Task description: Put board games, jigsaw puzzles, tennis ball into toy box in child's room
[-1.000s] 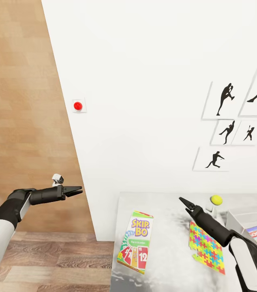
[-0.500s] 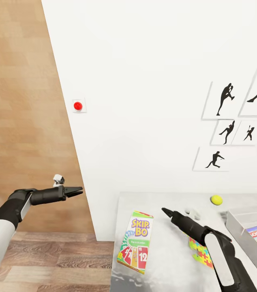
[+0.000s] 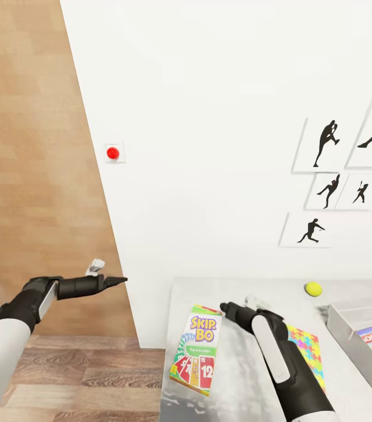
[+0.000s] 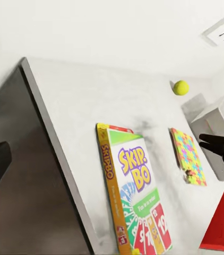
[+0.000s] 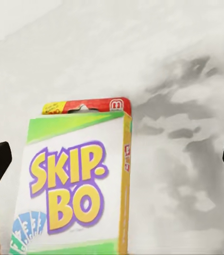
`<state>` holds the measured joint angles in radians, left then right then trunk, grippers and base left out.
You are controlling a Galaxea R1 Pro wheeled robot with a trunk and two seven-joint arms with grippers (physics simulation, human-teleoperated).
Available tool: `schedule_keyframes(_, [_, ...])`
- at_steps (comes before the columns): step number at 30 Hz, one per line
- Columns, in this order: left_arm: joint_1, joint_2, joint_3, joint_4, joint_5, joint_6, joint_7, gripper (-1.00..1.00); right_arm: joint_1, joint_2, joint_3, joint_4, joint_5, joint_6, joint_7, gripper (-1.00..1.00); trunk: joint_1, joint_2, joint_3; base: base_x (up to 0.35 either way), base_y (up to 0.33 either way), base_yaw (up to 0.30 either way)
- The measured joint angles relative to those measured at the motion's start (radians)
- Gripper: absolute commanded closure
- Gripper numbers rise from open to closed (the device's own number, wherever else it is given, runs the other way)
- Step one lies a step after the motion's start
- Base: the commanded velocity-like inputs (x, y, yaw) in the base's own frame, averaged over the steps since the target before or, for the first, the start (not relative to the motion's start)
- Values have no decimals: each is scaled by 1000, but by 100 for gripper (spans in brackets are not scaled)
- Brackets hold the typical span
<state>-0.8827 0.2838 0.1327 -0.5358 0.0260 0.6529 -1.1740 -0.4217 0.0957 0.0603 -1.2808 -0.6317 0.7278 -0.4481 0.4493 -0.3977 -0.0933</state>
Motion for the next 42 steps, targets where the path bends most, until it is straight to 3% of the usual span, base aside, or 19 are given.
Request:
schedule_keyframes(6, [1, -1, 3, 8, 2, -29, 56, -100, -6, 1, 9, 14, -1, -2, -7, -100, 0, 0, 0, 0, 0, 0])
schedule_keyframes(17, [2, 1, 2, 9, 5, -33, 49, -100, -7, 1, 16, -4, 1, -2, 13, -100, 0, 0, -1, 0, 0, 0])
schedule_keyframes(29, [2, -2, -4, 8, 3, 1, 46, -100, -7, 1, 47, -5, 2, -8, 14, -100, 0, 0, -19, 0, 0, 0])
schedule_keyframes(42, [2, -15, -70, 8, -1, 20, 52, -100, -7, 1, 48, 1, 8, -10, 15, -100, 0, 0, -40, 0, 0, 0])
